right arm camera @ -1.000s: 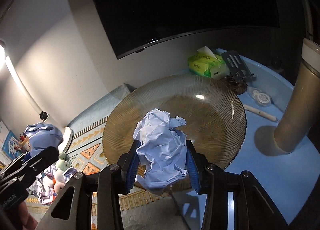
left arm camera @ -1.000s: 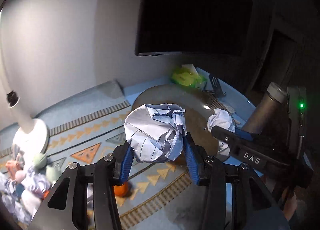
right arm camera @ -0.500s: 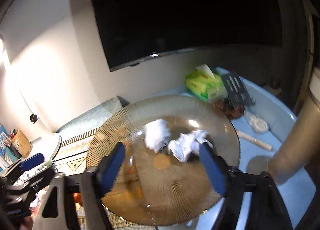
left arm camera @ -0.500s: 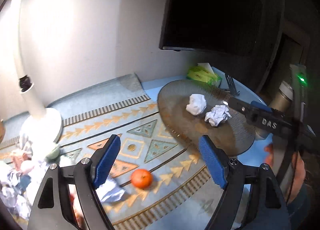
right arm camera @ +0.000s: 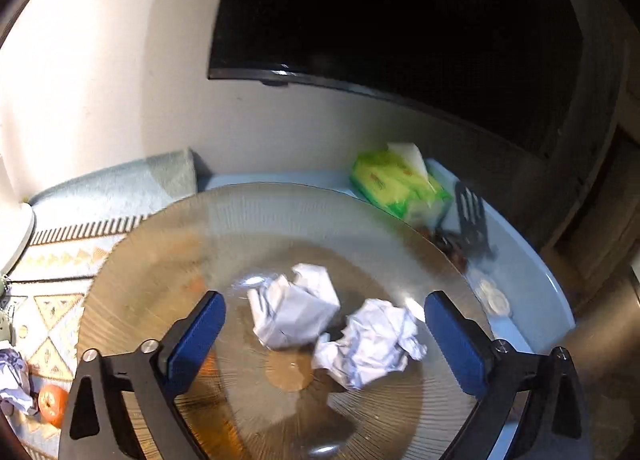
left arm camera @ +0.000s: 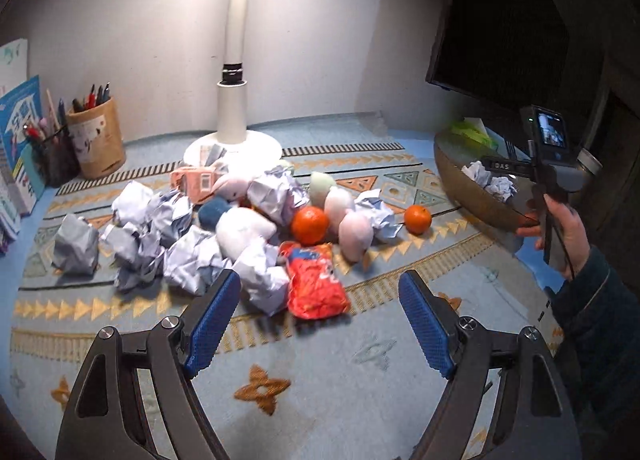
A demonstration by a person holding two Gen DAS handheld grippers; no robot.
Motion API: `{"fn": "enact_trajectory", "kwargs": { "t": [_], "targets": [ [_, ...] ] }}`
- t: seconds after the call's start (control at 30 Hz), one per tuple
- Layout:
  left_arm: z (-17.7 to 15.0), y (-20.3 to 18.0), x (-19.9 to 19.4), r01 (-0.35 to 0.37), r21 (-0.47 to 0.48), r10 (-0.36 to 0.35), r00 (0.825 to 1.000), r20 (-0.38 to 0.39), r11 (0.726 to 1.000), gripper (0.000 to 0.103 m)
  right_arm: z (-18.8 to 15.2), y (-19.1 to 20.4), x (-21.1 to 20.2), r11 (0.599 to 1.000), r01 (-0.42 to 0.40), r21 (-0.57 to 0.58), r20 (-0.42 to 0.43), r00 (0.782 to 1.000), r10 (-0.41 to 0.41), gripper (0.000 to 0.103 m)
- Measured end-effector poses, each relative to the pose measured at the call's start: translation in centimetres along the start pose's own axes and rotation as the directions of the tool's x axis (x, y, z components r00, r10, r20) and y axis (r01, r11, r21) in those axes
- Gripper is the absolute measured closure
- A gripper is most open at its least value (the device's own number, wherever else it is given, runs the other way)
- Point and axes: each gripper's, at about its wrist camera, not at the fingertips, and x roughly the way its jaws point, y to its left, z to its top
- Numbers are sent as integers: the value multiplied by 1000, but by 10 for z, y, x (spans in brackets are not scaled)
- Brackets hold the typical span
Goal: Organize objects
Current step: 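Carry the paper ball to the glass bowl and open the right gripper, then grasp a paper ball with the right gripper while the left holds its paper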
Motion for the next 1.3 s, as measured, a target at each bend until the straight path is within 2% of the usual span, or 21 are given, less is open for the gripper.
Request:
{"fn": "enact_trajectory", "kwargs": {
  "t": [0.1,0.2,0.27,0.33,0.4,0.43,0.47,0.5,0.53,0.57,0.63,0.73,0.83,0.9,0.97,1.0,1.07,1.17,1.27,1.3],
  "targets": [
    [-10,9,-6,-21,-15,21,1000,0,1000,23,-24,-13,-19,999,-21,43,-53,998,23,3],
    [-22,25,-26,-47,-35,47,999,5,998,23,-42,-12,-37,1000,1,11,-36,999,0,3],
    [-27,36,-45,-56,-59,57,998,19,997,23,-43,-8,-41,999,-34,-17,-18,999,34,3],
    [-31,49,-73,-78,-88,82,996,47,993,23,-37,-6,-59,998,-57,-25,38,998,58,6],
    [-33,63,-104,-122,-119,133,987,88,985,18,-34,2,-93,999,1,-48,136,991,5,7],
    [-34,69,-118,-156,-129,170,980,107,979,15,-34,11,-117,996,49,-71,204,978,-33,7],
    [-34,73,-131,-190,-134,207,970,124,973,10,-38,23,-142,994,62,-90,262,964,-37,7],
    [-34,77,-142,-214,-137,233,962,142,967,6,-43,36,-163,994,31,-108,299,954,3,4],
    [-32,80,-151,-228,-139,249,955,161,964,4,-46,47,-177,991,-39,-125,306,949,75,0],
    [-31,83,-156,-243,-141,266,948,177,960,0,-51,59,-188,978,-152,-144,283,940,188,0],
    [-26,89,-154,-272,-140,295,936,192,952,0,-59,85,-195,915,-372,-156,189,898,398,0],
    [-19,103,-119,-275,-145,296,944,149,950,0,-76,135,-188,808,-571,-146,63,810,584,0],
    [-13,128,-65,-223,-163,235,970,61,961,0,-92,189,-178,734,-656,-173,-44,750,660,7],
    [-8,149,-27,-155,-212,155,988,-18,965,2,-102,222,-175,689,-697,-197,-113,714,691,9],
    [-4,162,4,-107,-262,93,994,-65,959,7,-109,248,-168,678,-701,-221,-146,711,688,12],
    [-1,167,17,-90,-270,72,994,-78,959,10,-110,260,-166,681,-694,-233,-156,718,678,12],
    [2,173,38,-97,-278,70,992,-105,956,16,-111,281,-159,716,-647,-262,-164,761,628,12],
    [7,177,61,-101,-298,64,990,-129,949,16,-116,299,-152,715,-631,-303,-169,773,611,12],
    [12,177,76,-110,-301,71,988,-138,947,17,-123,314,-149,728,-586,-356,-152,805,573,12],
    [13,177,80,-106,-300,67,988,-138,948,26,-125,319,-148,725,-580,-373,-153,809,568,15]
  ]
}}
